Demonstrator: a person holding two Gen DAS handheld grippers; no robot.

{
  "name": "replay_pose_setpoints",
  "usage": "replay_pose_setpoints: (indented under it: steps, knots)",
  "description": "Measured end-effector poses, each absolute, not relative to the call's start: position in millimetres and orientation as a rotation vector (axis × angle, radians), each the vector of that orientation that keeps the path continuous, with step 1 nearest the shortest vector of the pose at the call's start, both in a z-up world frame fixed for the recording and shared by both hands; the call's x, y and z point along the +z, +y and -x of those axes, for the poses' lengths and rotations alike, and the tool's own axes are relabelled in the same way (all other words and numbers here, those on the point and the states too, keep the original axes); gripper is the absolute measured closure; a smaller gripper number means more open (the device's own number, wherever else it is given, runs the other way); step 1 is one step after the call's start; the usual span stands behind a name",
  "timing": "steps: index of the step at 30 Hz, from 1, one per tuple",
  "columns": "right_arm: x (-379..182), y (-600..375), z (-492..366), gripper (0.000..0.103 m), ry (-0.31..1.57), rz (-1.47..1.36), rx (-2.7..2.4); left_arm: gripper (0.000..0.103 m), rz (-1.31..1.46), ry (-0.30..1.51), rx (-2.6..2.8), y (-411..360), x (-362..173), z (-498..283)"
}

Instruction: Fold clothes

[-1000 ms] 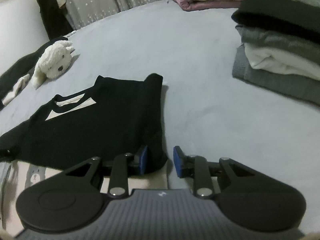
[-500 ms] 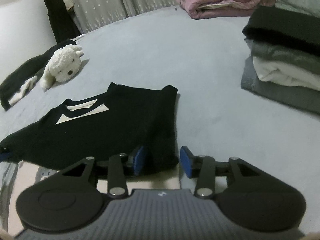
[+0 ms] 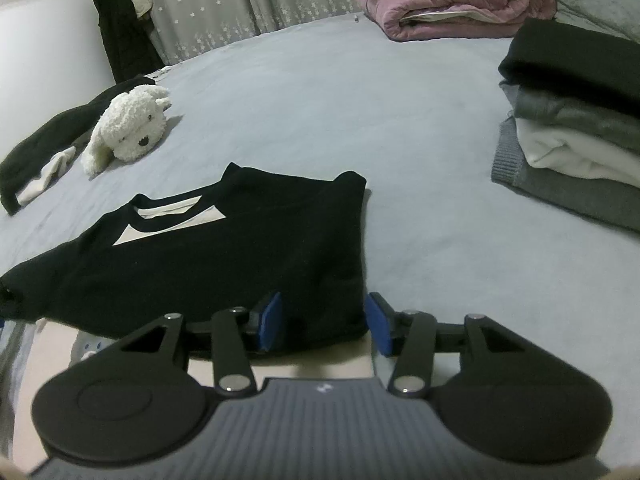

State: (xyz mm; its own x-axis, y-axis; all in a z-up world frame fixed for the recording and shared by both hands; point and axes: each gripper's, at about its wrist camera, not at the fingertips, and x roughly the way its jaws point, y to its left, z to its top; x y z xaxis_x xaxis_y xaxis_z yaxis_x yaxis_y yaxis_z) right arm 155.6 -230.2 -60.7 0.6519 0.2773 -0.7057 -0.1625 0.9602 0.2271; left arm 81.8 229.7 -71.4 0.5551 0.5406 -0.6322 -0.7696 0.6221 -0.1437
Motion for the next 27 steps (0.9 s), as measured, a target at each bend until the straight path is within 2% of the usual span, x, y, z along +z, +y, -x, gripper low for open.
replay_pose_setpoints:
  steps: [1,3,4,5,6,15,27]
  knots:
    - [-60.9,-229.7,-155.6,0.052,0.824,-0.147,0.250,0.042,0.440,0.564,0.808,230.7,-71.8,-80.8]
    - [-61.1,-229.0,-155.6,0.052,0.823,-0.142,0.249,0.067,0.449,0.531,0.818,232.9,-72.5,-78.7]
    - [-61.2,-228.6,-155.6,0.052,0.822,-0.140,0.249,0.075,0.460,0.515,0.816,234.6,-72.5,-77.4]
    - [-61.4,-228.3,-155.7,0.052,0.822,-0.139,0.249,0.092,0.479,0.502,0.805,236.6,-72.4,-76.5]
    - [-61.4,-228.4,-155.8,0.052,0.822,-0.140,0.248,0.096,0.499,0.492,0.796,238.6,-72.1,-75.2]
    - [-60.3,-228.3,-155.1,0.052,0.816,-0.143,0.248,0.097,0.486,0.311,0.740,220.0,-45.7,-63.8]
    - [-55.7,-227.0,-153.8,0.052,0.801,-0.147,0.252,0.097,0.508,0.182,0.531,190.8,-10.8,-60.6]
